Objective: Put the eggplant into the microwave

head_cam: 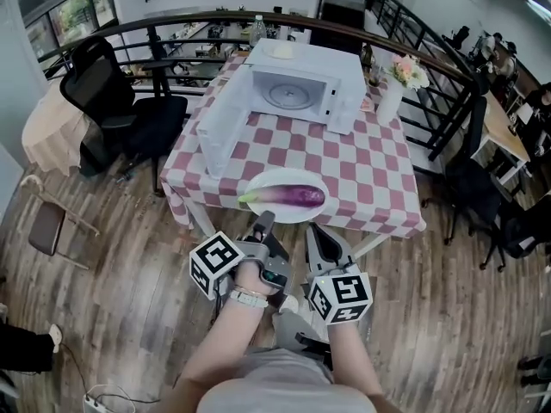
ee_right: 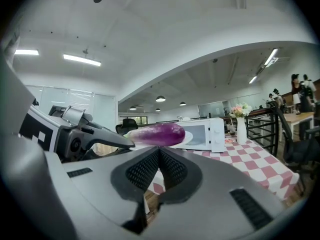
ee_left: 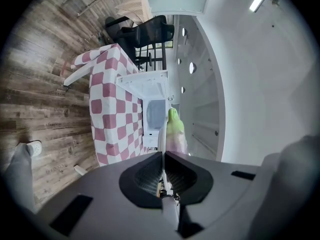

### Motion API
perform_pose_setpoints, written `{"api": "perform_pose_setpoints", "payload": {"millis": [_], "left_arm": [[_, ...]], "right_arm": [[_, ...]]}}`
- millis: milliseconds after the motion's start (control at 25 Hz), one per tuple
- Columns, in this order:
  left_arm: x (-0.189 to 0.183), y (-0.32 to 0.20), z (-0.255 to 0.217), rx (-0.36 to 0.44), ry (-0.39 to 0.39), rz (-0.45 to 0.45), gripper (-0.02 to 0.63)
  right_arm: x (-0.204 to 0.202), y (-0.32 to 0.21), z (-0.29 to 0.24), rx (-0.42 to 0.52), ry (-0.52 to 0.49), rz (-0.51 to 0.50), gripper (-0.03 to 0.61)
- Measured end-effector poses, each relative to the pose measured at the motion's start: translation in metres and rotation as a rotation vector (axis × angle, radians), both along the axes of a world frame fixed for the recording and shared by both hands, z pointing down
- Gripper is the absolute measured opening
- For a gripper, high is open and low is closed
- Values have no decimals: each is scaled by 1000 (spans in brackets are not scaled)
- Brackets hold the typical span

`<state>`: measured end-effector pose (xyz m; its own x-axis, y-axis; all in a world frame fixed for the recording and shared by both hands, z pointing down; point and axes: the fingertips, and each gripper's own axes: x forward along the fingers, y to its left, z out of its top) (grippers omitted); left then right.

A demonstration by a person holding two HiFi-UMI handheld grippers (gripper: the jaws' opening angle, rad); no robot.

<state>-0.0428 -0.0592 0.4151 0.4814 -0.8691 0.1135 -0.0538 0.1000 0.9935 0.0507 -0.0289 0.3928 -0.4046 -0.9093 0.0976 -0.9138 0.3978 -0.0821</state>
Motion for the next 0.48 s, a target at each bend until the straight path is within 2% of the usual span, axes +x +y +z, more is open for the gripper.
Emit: {"api": "perform_pose_setpoints", "payload": {"millis": [480], "left_arm": [[9, -80, -4, 3, -11, -49, 17]], "right_arm": [[6, -89, 0, -26, -13, -73, 24]]}}
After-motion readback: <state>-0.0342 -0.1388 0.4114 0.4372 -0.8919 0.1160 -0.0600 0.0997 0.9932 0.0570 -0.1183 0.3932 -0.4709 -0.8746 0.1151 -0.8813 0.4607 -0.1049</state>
